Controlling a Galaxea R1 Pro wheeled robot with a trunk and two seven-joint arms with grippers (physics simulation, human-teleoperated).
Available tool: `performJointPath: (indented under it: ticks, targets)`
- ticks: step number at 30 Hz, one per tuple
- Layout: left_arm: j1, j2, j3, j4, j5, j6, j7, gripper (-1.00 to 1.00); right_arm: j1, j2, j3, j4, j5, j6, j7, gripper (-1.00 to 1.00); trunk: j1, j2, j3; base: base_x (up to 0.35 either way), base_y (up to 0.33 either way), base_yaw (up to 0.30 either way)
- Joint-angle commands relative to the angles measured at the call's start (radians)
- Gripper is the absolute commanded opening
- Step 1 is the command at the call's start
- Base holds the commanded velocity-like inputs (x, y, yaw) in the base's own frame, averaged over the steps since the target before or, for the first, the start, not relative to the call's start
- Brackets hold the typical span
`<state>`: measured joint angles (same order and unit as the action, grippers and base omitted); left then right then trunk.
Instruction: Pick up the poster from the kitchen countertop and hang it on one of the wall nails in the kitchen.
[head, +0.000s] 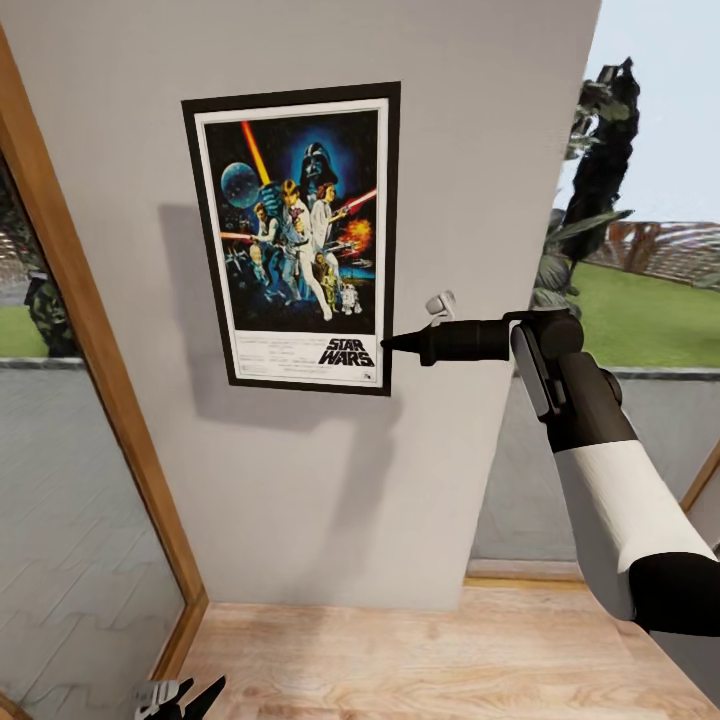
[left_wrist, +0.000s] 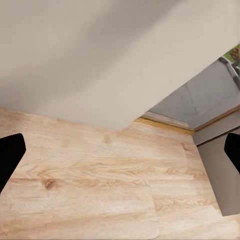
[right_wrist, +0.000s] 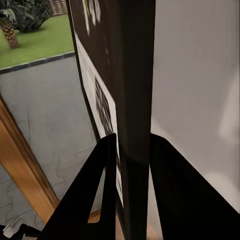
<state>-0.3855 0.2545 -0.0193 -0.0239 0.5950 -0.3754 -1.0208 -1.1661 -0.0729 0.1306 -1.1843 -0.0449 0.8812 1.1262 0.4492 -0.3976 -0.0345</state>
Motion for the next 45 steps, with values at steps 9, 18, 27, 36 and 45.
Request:
performJointPath:
  ticks: [9,18,27,36,45]
  targets:
    - [-0.001,0.0,-0.002,0.001,0.002,-0.005,-0.002,1.0,-0.001,-0.001,0.001,0.0,-0.007,0.01,0.0,-1.0,0.001,-0.002,-0.002,0.143,0.0,0.0]
    - [-0.001,0.0,-0.002,0.001,0.002,-0.005,-0.002,1.0,-0.001,-0.001,0.001,0.0,-0.007,0.01,0.0,-1.0,0.001,-0.002,-0.002,0.013,0.0,0.0]
    - [-0.001,0.0,-0.002,0.001,0.003,-0.005,-0.002,1.0,0.0,-0.001,0.001,0.0,-0.007,0.01,0.0,-1.0,0.001,-0.002,-0.002,0.1,0.0,0.0]
    - [-0.001,0.0,-0.002,0.001,0.003,-0.005,-0.002,1.0,-0.001,-0.001,0.001,0.0,-0.007,0.01,0.0,-1.0,0.001,-0.002,-0.002,0.124,0.0,0.0]
    - [-0.001,0.0,-0.002,0.001,0.003,-0.005,-0.002,1.0,0.0,-0.001,0.001,0.0,-0.007,0.01,0.0,-1.0,0.001,-0.002,-0.002,0.006,0.0,0.0]
